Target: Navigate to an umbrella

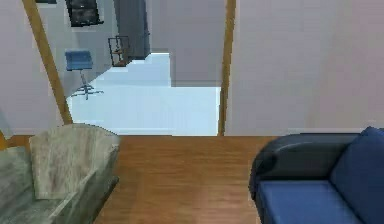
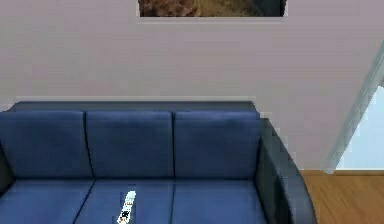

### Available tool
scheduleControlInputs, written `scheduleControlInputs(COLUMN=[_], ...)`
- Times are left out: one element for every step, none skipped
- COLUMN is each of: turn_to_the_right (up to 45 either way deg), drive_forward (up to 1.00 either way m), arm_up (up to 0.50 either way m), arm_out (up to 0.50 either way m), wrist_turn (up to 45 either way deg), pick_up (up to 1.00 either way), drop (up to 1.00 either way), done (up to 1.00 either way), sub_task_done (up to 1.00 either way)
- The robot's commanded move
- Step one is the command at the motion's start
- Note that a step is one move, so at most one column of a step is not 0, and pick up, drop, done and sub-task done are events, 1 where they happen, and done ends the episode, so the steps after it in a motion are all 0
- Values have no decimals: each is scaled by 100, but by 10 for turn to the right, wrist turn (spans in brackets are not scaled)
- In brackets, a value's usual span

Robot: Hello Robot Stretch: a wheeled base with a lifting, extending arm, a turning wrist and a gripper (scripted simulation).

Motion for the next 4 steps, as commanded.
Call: scheduleControlInputs(turn_to_the_right=[0, 0, 30, 0], drive_forward=[100, 100, 0, 40], arm_up=[0, 0, 0, 0], arm_out=[0, 0, 0, 0], wrist_turn=[0, 0, 0, 0], pick_up=[0, 0, 0, 0], drop=[0, 0, 0, 0], done=[0, 0, 0, 0], sub_task_done=[0, 0, 0, 0])
